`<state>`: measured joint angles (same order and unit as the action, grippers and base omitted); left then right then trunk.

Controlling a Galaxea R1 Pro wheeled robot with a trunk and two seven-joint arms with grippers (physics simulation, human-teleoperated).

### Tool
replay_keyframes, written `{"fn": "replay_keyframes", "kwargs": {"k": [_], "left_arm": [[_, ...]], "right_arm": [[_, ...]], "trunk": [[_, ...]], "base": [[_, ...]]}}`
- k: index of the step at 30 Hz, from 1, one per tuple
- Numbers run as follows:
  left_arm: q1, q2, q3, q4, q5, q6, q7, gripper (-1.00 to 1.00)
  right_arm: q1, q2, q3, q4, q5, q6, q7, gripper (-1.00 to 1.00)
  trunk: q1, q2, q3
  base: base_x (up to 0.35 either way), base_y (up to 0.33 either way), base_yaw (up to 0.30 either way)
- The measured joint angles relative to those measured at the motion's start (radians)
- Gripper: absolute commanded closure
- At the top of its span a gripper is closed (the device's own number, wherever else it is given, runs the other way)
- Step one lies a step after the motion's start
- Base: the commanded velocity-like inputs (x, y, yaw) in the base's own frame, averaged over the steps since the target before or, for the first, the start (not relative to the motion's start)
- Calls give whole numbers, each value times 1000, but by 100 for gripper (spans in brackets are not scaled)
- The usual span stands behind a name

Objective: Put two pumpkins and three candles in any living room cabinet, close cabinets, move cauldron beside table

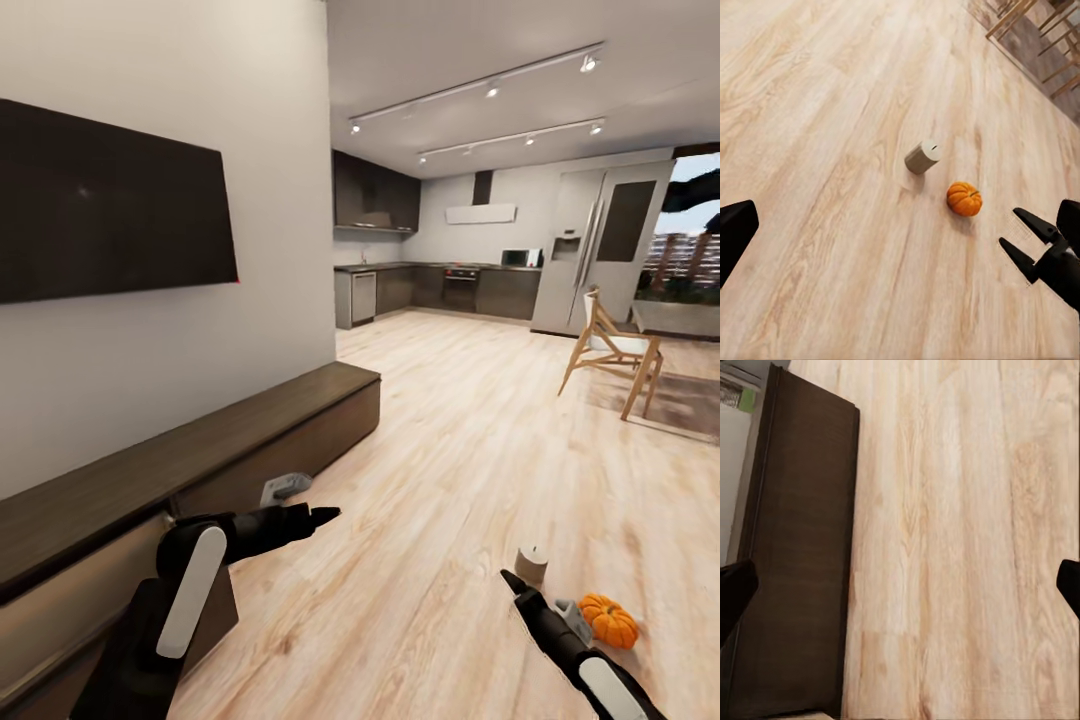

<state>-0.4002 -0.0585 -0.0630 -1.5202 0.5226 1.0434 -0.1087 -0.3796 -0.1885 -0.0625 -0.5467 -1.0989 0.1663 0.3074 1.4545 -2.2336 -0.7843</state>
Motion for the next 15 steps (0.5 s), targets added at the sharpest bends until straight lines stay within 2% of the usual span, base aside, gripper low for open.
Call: {"fn": "replay_keyframes", "kwargs": {"k": [2, 3, 5, 6, 7, 10, 12, 13, 14, 15], "left_arm": [[-1, 0, 0, 0, -1, 0, 5, -100], [-1, 0, 0, 0, -1, 0, 6, -100], [-1, 0, 0, 1, -3, 0, 23, -100], [-1, 0, 1, 1, -4, 0, 31, -100], [-1, 0, 0, 1, -5, 0, 47, -100], [-1, -1, 0, 1, -6, 0, 72, -100], [-1, -1, -1, 1, -7, 0, 83, -100], [-1, -1, -1, 1, -7, 0, 85, -100], [-1, -1, -1, 1, -7, -1, 90, -100], [-1, -1, -1, 1, -7, -1, 92, -100]], "right_arm": [[0, 4, 6, -109, 0, 2, -144, -100], [0, 6, 7, -136, 0, 2, -184, -100], [-1, 11, 14, -211, 12, 4, -340, -100], [-1, 12, 18, -226, 21, 5, -381, -100], [-1, 13, 31, -259, 42, 5, -456, -100], [0, 15, 55, -342, 94, 8, -591, -100], [0, 20, 70, -430, 134, 14, -740, -100], [1, 23, 76, -450, 142, 16, -784, -100], [1, 31, 96, -486, 153, 18, -873, -100], [0, 34, 114, -503, 157, 18, -921, -100]], "trunk": [[0, 0, 2], [0, 0, 3], [0, 0, 6], [0, 0, 7], [0, 0, 8], [0, 0, 11], [0, 0, 13], [0, 0, 14], [0, 0, 15], [0, 0, 17]], "base": [[0, 0, -206], [0, 0, -202], [0, 0, -186], [0, 0, -143], [0, 0, -115], [0, 0, -78], [0, 0, -114], [0, 0, -152], [0, 0, -165], [0, 0, -182]]}}
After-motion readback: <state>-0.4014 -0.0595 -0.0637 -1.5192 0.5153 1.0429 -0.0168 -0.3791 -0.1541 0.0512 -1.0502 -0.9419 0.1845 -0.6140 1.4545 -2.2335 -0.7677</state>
